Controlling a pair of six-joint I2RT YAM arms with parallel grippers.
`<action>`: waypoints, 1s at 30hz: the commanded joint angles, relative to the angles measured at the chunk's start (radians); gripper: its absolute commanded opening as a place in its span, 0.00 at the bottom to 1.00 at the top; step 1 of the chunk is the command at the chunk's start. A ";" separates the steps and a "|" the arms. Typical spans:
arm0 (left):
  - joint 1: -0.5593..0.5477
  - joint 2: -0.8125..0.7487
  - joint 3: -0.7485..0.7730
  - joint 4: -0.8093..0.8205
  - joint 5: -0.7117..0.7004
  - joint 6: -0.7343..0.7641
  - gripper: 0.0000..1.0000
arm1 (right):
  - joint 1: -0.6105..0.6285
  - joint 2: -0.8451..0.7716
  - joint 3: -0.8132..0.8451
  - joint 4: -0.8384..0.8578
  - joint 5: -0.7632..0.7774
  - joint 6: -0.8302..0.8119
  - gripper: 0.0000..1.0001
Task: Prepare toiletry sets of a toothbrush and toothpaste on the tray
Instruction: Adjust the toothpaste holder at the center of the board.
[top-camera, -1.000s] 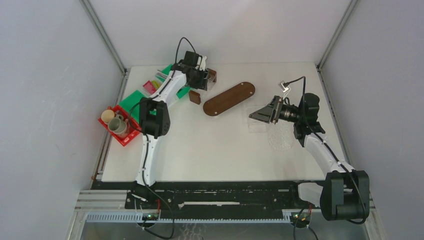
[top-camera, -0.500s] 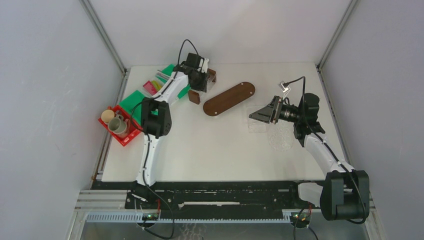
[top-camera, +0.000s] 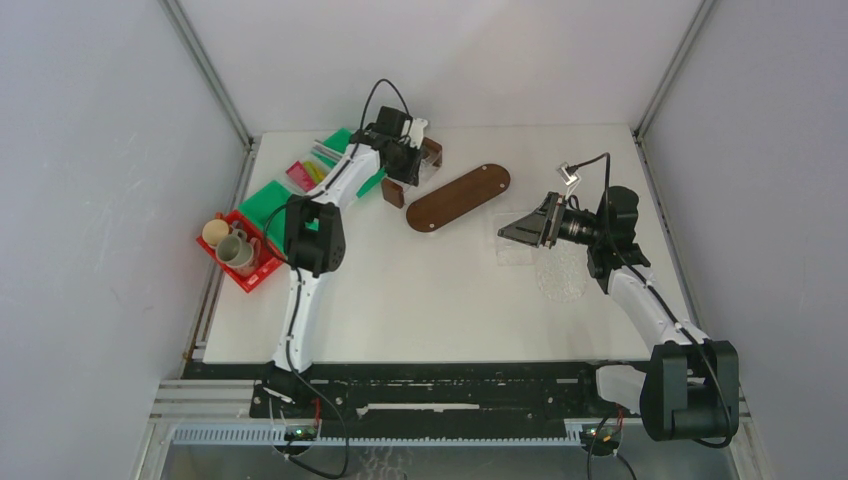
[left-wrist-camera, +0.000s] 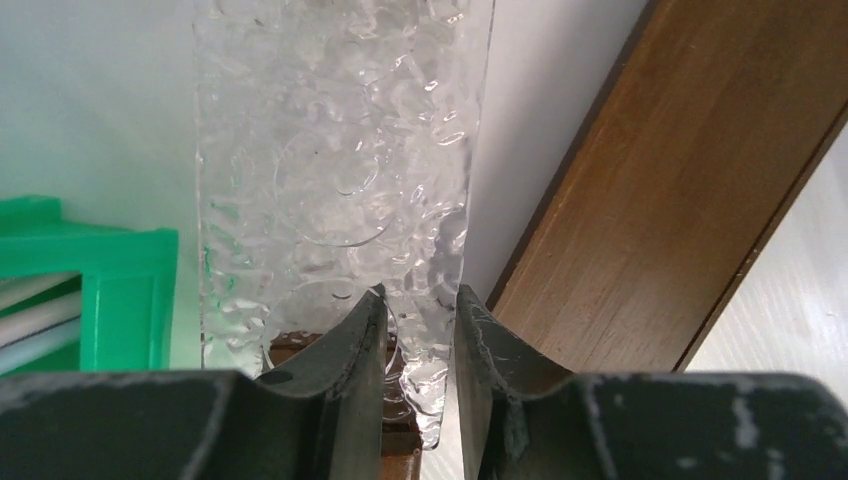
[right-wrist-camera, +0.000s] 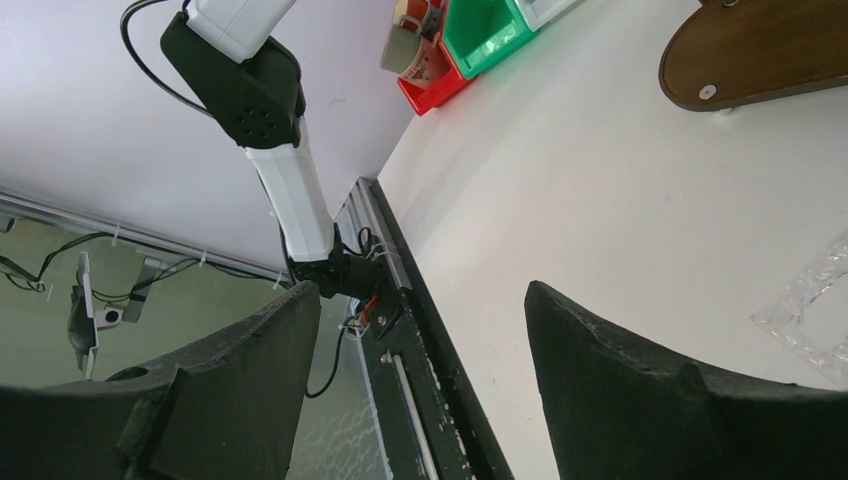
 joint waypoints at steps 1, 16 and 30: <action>-0.025 0.012 0.087 0.054 0.096 0.084 0.30 | 0.002 0.000 0.042 0.016 -0.006 -0.019 0.83; -0.058 0.054 0.161 0.160 0.150 0.095 0.36 | 0.000 0.001 0.043 0.019 -0.008 -0.019 0.83; -0.065 0.041 0.152 0.136 0.126 0.163 0.33 | -0.002 0.001 0.046 0.009 -0.009 -0.024 0.83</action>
